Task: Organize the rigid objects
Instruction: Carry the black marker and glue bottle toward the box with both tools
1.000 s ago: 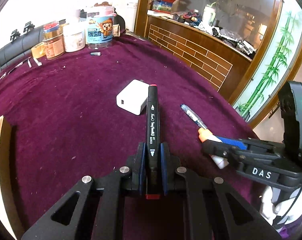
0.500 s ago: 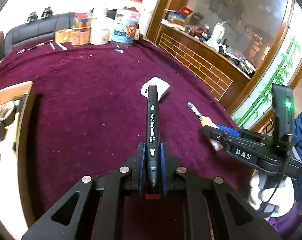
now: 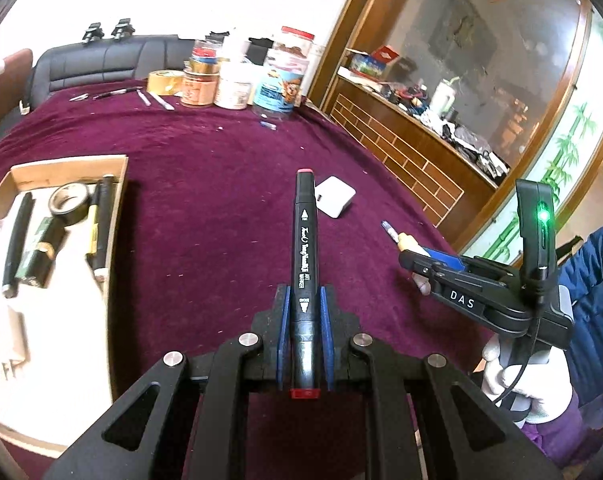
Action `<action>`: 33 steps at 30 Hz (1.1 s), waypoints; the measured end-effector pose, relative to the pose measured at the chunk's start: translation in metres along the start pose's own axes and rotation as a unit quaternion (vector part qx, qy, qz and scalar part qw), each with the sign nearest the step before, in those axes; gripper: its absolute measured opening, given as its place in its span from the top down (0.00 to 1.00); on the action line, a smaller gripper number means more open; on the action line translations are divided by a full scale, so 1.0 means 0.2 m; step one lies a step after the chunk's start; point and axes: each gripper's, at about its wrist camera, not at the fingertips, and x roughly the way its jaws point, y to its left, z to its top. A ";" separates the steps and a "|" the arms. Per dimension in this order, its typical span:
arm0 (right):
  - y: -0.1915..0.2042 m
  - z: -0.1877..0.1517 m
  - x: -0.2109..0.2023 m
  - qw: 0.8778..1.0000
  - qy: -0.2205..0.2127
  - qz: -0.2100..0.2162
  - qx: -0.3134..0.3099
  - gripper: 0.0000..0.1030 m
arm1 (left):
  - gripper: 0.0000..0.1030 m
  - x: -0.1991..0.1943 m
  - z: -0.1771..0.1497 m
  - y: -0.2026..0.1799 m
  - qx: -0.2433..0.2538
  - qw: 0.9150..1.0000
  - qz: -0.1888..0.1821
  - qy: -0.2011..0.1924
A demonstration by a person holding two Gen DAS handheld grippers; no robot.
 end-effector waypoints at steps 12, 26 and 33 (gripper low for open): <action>0.21 0.01 -0.06 0.998 -0.014 -0.015 -0.056 0.76 | 0.89 -0.19 -0.06 0.20 -0.038 0.999 0.015 -0.027; 0.49 0.02 -0.12 0.994 -0.019 0.010 -0.107 0.76 | 0.89 -0.41 -0.20 0.53 -0.099 0.991 0.062 -0.058; 0.69 0.05 -0.08 0.988 0.014 0.099 -0.115 0.76 | 0.89 -0.51 -0.33 0.77 -0.154 0.981 0.095 -0.065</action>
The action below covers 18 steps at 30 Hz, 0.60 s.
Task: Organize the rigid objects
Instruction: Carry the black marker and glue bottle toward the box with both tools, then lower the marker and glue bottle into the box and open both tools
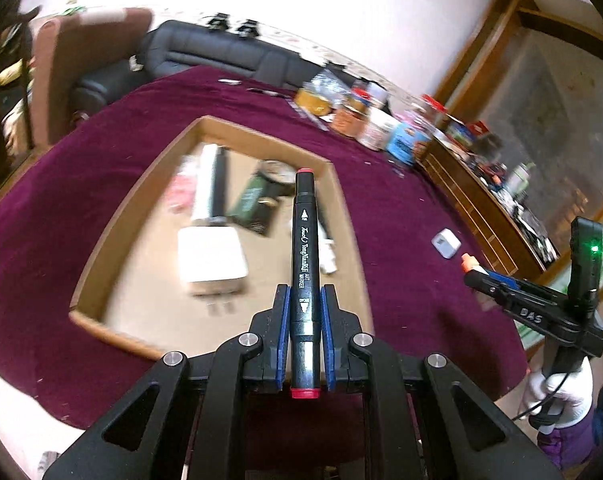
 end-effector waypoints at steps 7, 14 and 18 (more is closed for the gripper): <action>0.25 0.10 0.10 0.995 0.025 0.099 -0.011 0.76 | 0.89 0.03 0.00 0.20 -0.042 0.999 0.030 0.011; 0.51 0.16 0.29 0.987 0.066 0.143 -0.033 0.76 | 0.89 0.06 0.06 0.33 -0.063 0.997 0.050 0.018; 0.61 0.16 0.40 0.984 0.089 0.148 -0.043 0.76 | 0.89 0.09 0.09 0.41 -0.073 0.995 0.065 0.026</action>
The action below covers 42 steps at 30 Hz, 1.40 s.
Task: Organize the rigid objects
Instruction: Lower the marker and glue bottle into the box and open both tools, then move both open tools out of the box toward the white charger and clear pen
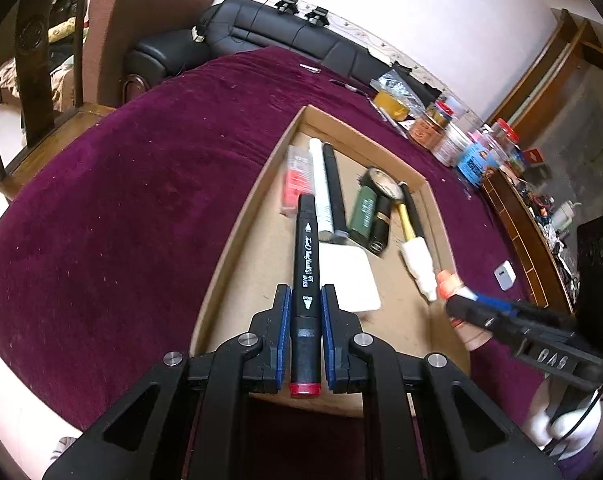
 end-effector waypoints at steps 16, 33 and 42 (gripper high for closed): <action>0.11 0.02 0.16 0.999 0.037 -0.005 -0.017 0.75 | 0.46 -0.07 0.03 -0.02 -0.004 1.000 0.008 -0.020; 0.18 -0.06 0.01 0.996 -0.021 -0.058 -0.067 0.61 | 0.43 -0.19 0.01 -0.04 -0.011 0.998 0.029 -0.046; 0.03 -0.11 -0.08 0.993 -0.045 -0.098 -0.044 0.61 | 0.43 -0.19 -0.02 -0.17 0.013 0.999 0.033 -0.040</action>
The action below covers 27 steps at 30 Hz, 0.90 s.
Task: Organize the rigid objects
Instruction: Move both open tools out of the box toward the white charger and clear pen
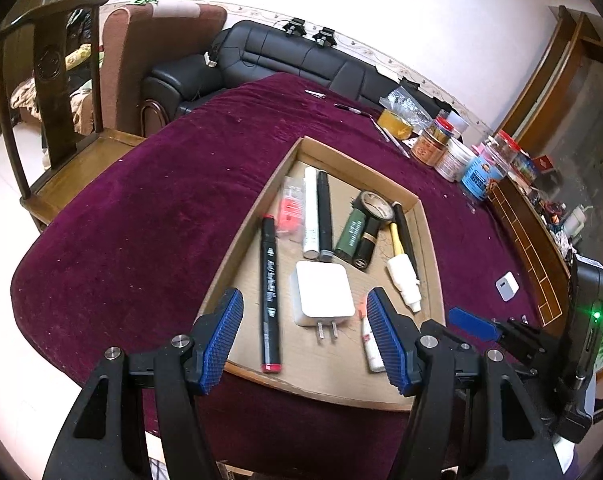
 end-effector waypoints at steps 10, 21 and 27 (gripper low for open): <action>-0.23 -0.08 -0.06 0.999 -0.011 -0.020 0.040 0.61 | 0.43 0.03 -0.02 -0.20 0.035 0.999 -0.002 0.017; -0.50 -0.15 -0.10 0.996 -0.017 -0.038 0.081 0.57 | 0.43 0.09 -0.05 -0.42 0.069 0.997 0.002 0.035; -0.72 -0.20 -0.13 0.992 -0.019 -0.058 0.112 0.55 | 0.43 0.13 -0.04 -0.57 0.094 0.995 -0.005 0.044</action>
